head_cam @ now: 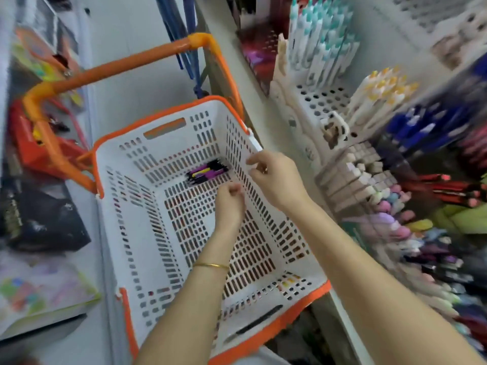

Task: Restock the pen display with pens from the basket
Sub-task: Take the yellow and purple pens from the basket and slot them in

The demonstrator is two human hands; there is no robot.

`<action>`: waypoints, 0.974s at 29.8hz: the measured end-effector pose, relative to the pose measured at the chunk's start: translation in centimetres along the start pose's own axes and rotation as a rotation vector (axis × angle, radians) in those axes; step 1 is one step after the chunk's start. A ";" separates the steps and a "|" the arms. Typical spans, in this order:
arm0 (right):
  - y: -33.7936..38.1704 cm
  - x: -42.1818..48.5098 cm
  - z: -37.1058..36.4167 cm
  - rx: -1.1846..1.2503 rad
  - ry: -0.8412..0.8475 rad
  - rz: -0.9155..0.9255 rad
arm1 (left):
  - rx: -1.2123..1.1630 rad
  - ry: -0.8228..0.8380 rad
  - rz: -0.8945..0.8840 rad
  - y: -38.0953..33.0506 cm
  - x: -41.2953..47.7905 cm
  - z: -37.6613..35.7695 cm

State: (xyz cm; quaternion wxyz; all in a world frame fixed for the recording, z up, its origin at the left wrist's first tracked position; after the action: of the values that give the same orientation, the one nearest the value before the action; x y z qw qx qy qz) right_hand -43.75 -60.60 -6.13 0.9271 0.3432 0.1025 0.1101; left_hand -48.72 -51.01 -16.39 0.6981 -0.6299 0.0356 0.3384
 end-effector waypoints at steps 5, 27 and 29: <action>-1.6 2.0 -6.3 0.054 0.142 -0.066 | 0.629 -0.083 -0.111 3.5 6.8 3.9; -8.4 2.9 -12.1 0.292 0.417 -0.342 | 1.260 0.125 -0.302 9.4 20.8 2.0; -8.5 2.5 -12.1 0.308 0.419 -0.361 | 1.196 0.190 -0.264 9.2 20.4 2.1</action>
State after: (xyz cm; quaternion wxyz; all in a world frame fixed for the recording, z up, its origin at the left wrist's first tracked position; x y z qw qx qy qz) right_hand -43.42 -58.75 -20.97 0.8275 0.4257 0.3660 -0.0050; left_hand -38.57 -40.59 -33.57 0.9600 -0.1563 0.2028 0.1130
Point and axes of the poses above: each hand's wrist, its own x-axis towards the middle knuckle, its own z-axis out of the back of the hand, y = z × x, the point moved 4 cm from there along x, towards the middle knuckle, and after that the axes turned 3 degrees about -z, right-handed, at the moved point
